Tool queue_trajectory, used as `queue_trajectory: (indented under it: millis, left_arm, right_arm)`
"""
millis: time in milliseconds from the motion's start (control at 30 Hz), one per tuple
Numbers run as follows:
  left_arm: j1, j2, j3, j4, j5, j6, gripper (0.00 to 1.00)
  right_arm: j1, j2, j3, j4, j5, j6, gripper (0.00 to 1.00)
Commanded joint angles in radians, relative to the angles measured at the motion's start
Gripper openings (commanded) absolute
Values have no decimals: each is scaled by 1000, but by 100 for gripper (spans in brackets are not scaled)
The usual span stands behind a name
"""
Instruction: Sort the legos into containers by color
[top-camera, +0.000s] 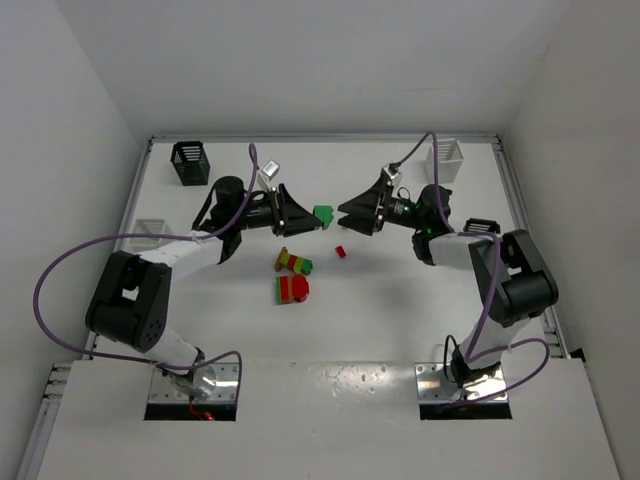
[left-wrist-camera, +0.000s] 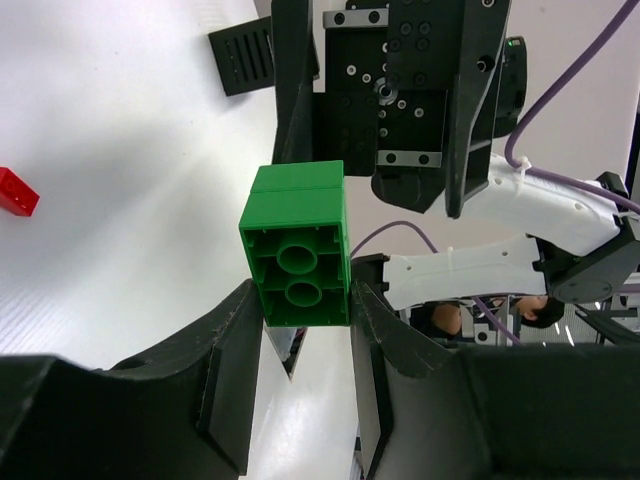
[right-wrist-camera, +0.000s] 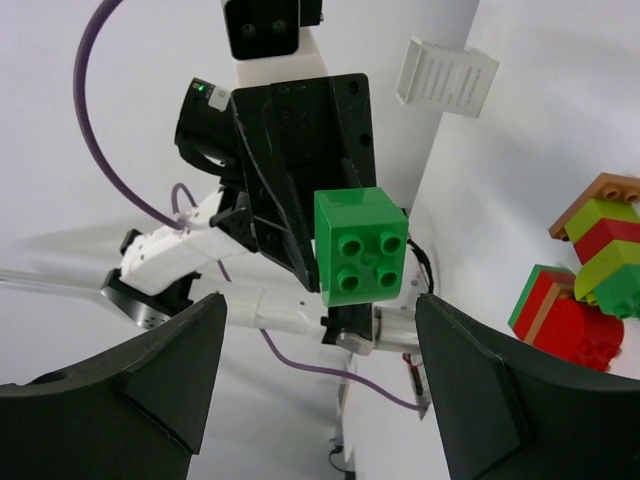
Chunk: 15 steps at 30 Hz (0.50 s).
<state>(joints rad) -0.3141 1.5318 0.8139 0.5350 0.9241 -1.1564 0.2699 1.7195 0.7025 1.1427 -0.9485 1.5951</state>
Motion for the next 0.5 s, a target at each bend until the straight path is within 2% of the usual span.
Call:
queue_trajectory:
  millis: [0,200,467]
  left_arm:
    - [4,-36,-2,34,13,-6,0]
    - [-14,-36,-2,34,13,-6,0]
    - [-34,-18,-2,34,22,-6,0]
  right_arm:
    - [12,0,52,-18,-21,-115,77]
    - [22,35,74,0,-21,-115,75]
    - [40,104,107,45,-30,-106,58]
